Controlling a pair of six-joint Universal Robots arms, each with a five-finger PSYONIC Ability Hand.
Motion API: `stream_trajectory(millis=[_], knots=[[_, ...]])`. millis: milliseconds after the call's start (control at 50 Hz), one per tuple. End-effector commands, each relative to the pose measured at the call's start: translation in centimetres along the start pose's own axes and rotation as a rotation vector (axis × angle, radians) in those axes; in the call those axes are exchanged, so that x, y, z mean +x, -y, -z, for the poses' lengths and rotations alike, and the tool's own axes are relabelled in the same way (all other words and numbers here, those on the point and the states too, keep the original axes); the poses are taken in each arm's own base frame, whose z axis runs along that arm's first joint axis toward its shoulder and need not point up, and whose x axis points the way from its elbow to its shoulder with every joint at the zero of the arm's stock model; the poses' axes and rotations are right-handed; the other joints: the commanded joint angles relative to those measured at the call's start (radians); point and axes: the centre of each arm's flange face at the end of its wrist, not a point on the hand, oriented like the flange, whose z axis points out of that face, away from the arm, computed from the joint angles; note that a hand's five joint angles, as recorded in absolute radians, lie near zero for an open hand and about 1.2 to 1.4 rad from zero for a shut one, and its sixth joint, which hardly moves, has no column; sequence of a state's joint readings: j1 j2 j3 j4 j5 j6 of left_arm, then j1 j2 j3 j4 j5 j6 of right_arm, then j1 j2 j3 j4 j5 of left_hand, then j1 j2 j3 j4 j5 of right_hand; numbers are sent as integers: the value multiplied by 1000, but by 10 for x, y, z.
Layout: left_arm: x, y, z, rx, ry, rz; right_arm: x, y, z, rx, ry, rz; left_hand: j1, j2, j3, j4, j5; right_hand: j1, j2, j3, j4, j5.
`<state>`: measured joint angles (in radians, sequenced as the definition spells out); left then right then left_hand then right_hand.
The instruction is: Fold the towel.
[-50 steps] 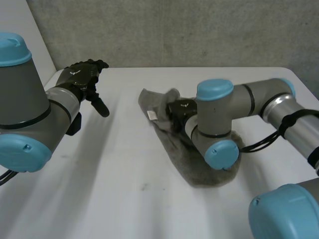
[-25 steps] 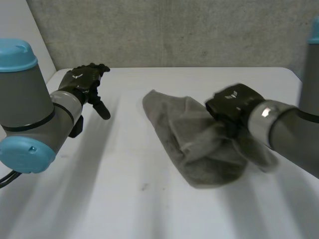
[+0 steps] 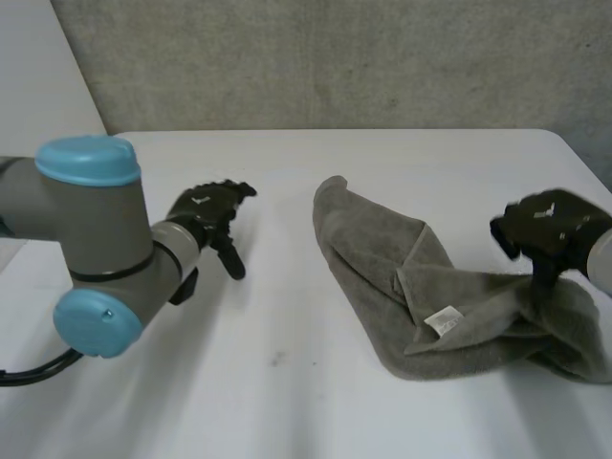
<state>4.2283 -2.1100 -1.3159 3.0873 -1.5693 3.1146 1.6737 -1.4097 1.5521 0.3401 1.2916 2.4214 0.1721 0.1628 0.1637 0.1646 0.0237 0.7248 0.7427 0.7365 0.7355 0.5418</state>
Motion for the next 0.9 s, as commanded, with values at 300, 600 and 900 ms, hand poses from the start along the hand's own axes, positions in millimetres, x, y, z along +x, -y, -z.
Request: stream_trajectory(millis=[300,600,900], knots=[[109,-50,42,-36,-300,-103,11,-34,-23,4,-129,-210,185,194,193,192,159,-85,-103,-97,-96,-76],[145,-68,30,29,-498,-112,-1,-52,-21,6,-96,-232,426,435,434,434,400,-88,-106,-100,-99,-79],[157,-90,14,31,-516,-249,1,-55,-21,4,-92,-240,499,509,508,507,473,-91,-109,-103,-101,-82]])
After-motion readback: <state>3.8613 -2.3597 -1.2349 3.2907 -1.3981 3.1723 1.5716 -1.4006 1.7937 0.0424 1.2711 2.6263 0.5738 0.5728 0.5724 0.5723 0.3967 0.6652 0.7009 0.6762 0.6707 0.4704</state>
